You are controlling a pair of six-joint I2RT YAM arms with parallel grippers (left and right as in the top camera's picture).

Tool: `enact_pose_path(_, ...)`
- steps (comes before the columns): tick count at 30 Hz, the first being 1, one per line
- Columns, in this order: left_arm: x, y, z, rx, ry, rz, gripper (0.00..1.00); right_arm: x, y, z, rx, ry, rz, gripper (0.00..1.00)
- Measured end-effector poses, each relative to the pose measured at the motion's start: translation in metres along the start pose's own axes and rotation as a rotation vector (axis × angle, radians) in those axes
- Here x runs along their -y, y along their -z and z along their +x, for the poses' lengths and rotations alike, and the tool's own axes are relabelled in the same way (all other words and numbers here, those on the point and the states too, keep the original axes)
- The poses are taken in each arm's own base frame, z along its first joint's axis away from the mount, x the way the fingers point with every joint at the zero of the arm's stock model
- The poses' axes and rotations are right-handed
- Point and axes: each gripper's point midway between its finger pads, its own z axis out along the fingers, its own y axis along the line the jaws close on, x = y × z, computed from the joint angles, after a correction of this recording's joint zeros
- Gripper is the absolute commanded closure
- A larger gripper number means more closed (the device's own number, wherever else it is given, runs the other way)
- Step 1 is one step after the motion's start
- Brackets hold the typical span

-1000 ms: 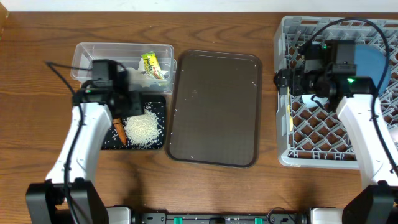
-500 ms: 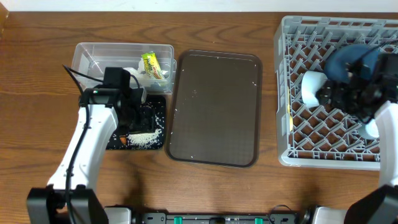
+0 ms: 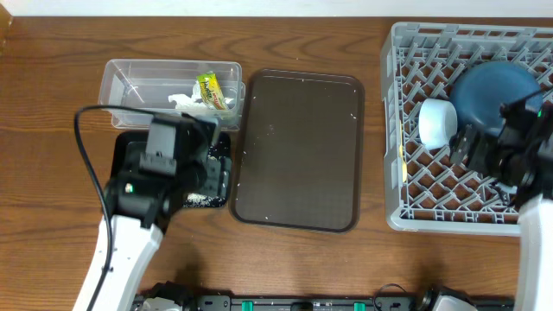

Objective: Sort waste into correct bins and load items into the dishwasher rack

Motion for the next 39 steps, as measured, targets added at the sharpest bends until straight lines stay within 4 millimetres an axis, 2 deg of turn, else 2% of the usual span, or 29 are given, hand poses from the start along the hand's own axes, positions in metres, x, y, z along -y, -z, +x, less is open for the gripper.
enact_pose_path(3, 0.0, 0.004, 0.008, 0.016, -0.004, -0.016, 0.23, 0.0, 0.007, 0.011, 0.058, 0.005, 0.006, 0.01)
enact_pose_path(4, -0.002, 0.007, 0.01, 0.03, -0.002, -0.028, 0.15, 0.0, 0.011, 0.016, 0.08, 0.006, 0.01, 0.01)
enact_pose_path(6, -0.005, 0.013, 0.011, 0.062, 0.005, -0.048, 0.14, 0.001, 0.018, 0.023, 0.12, 0.003, 0.021, 0.01)
enact_pose_path(9, -0.007, 0.022, 0.004, 0.12, 0.011, -0.065, 0.12, 0.003, 0.024, 0.03, 0.162, -0.001, 0.032, 0.01)
enact_pose_path(14, -0.01, 0.022, -0.006, 0.152, 0.012, -0.079, 0.11, 0.004, 0.022, 0.043, 0.139, -0.013, 0.035, 0.01)
enact_pose_path(23, -0.012, 0.012, -0.003, 0.112, 0.014, -0.088, 0.08, 0.005, 0.02, 0.05, 0.112, -0.019, 0.036, 0.01)
enact_pose_path(24, -0.012, 0.011, -0.003, 0.109, 0.014, -0.088, 0.05, 0.005, 0.02, 0.05, 0.111, -0.02, 0.036, 0.01)
enact_pose_path(39, -0.012, 0.007, -0.002, 0.094, 0.015, -0.089, 0.03, 0.005, 0.02, 0.05, 0.11, -0.023, 0.036, 0.01)
